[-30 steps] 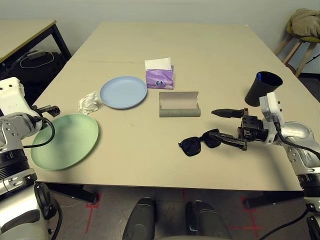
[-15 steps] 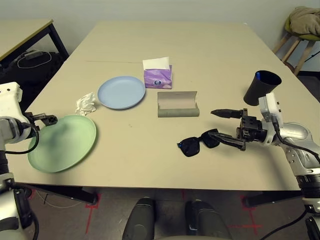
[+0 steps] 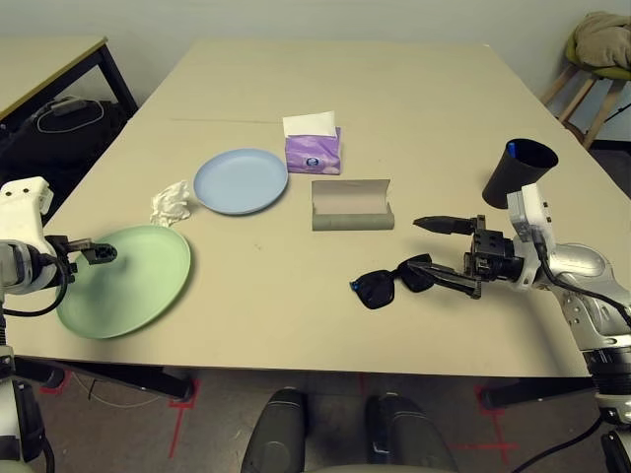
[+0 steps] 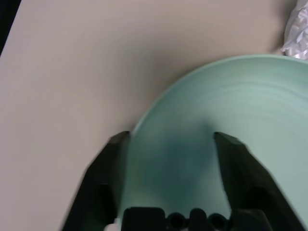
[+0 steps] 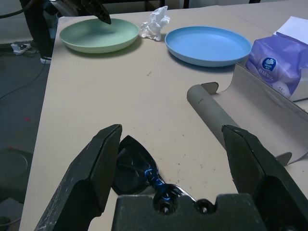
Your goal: Organize and tidy the items on the table.
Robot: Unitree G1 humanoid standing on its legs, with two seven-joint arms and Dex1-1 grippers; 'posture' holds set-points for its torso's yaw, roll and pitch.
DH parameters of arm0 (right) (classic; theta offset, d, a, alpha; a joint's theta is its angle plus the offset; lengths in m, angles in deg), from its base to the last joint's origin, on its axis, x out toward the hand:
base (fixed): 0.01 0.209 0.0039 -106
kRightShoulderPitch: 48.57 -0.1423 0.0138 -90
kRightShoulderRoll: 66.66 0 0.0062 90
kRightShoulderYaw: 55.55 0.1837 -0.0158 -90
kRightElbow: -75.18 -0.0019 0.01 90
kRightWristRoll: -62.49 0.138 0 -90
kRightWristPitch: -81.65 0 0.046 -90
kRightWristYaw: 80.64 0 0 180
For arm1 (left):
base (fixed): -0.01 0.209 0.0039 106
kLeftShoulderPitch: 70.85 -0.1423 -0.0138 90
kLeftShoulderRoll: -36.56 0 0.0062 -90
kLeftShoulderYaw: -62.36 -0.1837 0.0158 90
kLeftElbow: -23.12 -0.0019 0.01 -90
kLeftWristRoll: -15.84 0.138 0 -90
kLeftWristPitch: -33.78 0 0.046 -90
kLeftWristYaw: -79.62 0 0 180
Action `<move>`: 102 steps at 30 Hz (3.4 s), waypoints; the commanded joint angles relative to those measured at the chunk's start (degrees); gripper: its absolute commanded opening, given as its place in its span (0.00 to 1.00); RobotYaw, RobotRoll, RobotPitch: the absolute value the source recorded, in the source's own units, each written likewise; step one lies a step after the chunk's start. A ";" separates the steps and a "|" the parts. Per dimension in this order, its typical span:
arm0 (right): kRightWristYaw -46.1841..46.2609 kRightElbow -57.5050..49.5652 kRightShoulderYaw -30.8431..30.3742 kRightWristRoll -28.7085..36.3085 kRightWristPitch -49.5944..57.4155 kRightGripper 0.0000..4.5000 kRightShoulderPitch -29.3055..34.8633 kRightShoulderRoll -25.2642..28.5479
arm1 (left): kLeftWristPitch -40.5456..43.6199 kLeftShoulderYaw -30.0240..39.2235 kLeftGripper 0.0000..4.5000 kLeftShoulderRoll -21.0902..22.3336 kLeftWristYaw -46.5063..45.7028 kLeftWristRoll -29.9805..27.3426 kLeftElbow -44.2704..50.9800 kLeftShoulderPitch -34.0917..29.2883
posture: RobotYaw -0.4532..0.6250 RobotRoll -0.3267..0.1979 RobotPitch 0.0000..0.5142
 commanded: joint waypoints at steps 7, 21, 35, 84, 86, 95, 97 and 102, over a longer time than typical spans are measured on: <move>0.06 -0.69 -0.52 0.75 0.00 1.00 -0.52 0.16 | -1.12 -2.12 0.01 1.06 1.54 1.60 -3.81 -1.82 | 0.60 0.62 0.17; 0.17 -0.21 -0.61 0.42 -0.60 1.00 -0.62 0.02 | -1.55 -3.00 0.01 1.28 3.93 1.52 -4.20 -0.56 | 0.60 0.62 0.16; 0.30 0.01 -0.40 0.51 -0.68 1.00 -1.03 0.31 | -1.74 -5.35 0.76 1.89 8.19 1.35 -3.28 -0.21 | 0.60 0.62 0.15; 0.06 2.17 -0.51 -0.07 -2.44 1.00 -1.88 0.30 | 18.95 19.07 0.00 -5.68 0.45 -4.66 11.50 3.97 | 0.60 0.62 0.14; 0.08 2.16 -0.50 -0.07 -2.50 1.00 -1.88 0.29 | 18.95 19.75 0.00 -7.01 -1.19 -4.99 11.01 6.70 | 0.60 0.62 0.14; 2.70 1.30 0.12 1.11 -0.23 1.00 -3.01 -0.90 | 16.76 23.74 0.00 -19.13 -15.06 1.57 7.13 22.15 | 0.60 0.62 0.14; 3.12 1.32 0.28 1.25 0.18 1.00 -3.40 -1.01 | 14.95 24.21 0.00 -21.33 -17.43 2.52 5.45 24.45 | 0.60 0.62 0.14; 3.40 1.20 0.05 1.40 0.33 1.00 -3.50 -1.11 | 6.14 25.00 0.00 -25.77 -24.06 3.97 -2.47 30.31 | 0.59 0.62 0.14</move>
